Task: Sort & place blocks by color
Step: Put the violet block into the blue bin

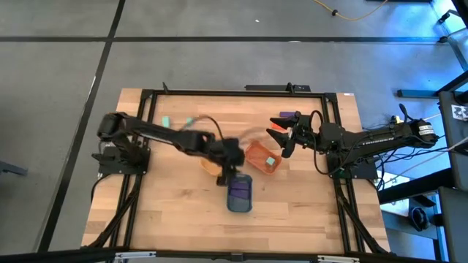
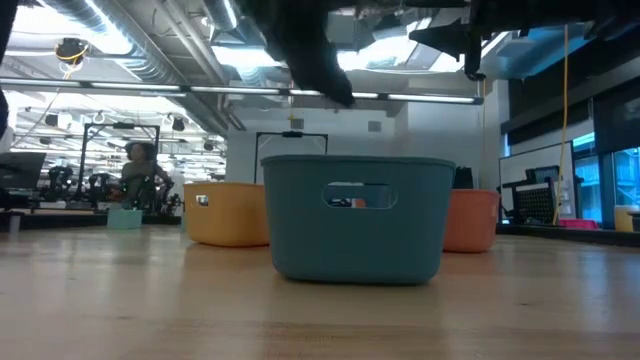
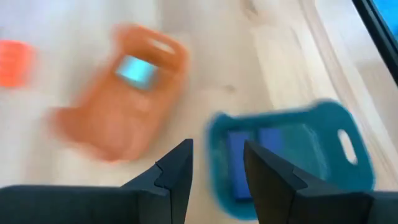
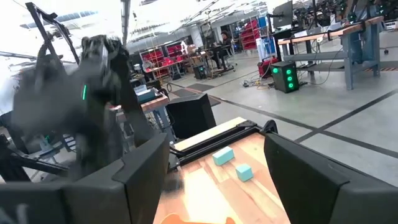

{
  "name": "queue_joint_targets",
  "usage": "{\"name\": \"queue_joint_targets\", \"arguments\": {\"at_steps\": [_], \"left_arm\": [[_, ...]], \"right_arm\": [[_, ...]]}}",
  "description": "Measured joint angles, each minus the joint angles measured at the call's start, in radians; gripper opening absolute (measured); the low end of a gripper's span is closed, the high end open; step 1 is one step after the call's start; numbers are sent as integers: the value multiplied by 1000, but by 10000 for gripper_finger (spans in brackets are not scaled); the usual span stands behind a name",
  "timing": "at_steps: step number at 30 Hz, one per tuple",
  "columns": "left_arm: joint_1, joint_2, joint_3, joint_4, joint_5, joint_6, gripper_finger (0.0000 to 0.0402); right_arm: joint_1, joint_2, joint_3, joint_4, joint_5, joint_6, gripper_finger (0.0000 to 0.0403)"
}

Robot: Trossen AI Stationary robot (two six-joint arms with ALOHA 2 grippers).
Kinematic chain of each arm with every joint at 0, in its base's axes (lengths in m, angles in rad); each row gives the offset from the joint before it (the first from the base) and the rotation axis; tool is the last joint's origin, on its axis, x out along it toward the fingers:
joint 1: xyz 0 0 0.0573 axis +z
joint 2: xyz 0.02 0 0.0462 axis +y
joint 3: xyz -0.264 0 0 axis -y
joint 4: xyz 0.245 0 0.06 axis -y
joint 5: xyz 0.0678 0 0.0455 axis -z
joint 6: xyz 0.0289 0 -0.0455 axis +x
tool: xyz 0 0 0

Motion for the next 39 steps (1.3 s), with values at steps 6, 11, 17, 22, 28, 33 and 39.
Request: {"name": "queue_joint_targets", "arguments": {"at_steps": [6,11,17,22,28,33,39], "left_arm": [[94,-213,-8,2,-86,-27,133],[152,-404,-177,254,-90,-90,133],[165,-623,-524,676,-91,-269,133],[165,-747,-728,826,-31,-403,133],[157,-805,-808,896,-20,-417,133],[157,-809,-808,905,-20,-384,133],[157,-809,-808,904,-21,-377,133]], "right_arm": [[0,0,0,2,-1,0,265],[0,0,0,7,-1,0,265],[0,0,0,9,-31,0,265],[0,0,0,14,-72,-8,265],[0,0,0,14,-157,-7,265],[0,0,0,14,-159,-4,265],[0,0,0,13,-159,1,265]]}}
